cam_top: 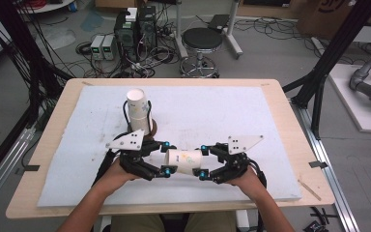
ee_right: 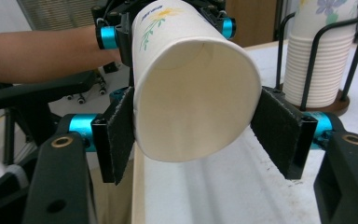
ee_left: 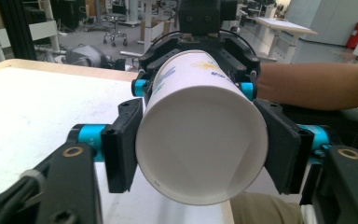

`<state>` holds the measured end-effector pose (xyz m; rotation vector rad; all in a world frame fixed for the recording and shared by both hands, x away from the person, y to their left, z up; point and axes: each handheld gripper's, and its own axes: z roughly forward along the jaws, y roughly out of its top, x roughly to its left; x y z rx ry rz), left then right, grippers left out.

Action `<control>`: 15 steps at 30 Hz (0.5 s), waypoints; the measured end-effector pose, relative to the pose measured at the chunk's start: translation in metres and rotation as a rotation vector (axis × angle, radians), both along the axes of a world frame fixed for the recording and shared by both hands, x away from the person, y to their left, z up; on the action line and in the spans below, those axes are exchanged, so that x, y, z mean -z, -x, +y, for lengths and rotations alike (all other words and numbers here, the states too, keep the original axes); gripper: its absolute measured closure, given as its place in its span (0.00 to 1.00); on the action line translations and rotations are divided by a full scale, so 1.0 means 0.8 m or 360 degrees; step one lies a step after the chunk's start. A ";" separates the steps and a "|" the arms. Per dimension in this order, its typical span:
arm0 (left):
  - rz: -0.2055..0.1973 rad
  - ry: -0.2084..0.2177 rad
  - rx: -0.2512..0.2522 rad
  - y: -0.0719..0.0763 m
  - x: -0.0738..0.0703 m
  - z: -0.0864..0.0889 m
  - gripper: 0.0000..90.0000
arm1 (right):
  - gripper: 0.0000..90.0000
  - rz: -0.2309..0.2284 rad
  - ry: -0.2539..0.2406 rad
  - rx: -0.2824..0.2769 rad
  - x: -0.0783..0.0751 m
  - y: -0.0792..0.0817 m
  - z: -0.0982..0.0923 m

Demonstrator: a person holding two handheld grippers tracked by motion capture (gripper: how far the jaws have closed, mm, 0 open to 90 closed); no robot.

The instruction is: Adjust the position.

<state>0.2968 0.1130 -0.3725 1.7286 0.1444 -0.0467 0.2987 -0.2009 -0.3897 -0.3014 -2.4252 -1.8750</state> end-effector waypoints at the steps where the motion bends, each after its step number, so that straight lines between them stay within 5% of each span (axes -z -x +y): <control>1: 0.0029 0.0003 -0.0009 0.001 0.000 -0.002 0.24 | 0.37 0.0013 0.0006 -0.0005 0.000 0.000 0.000; 3: 0.0082 -0.0052 -0.0083 0.002 -0.001 -0.004 0.14 | 0.37 0.0019 0.0036 -0.0010 -0.001 0.000 0.000; 10: 0.0054 -0.0134 -0.0113 0.004 -0.008 0.001 0.14 | 0.36 0.0012 0.0100 0.0009 -0.007 -0.001 -0.003; 15: 0.0042 -0.0228 -0.0146 0.004 -0.013 0.001 0.14 | 0.36 -0.0033 0.0252 0.0020 -0.019 -0.004 -0.001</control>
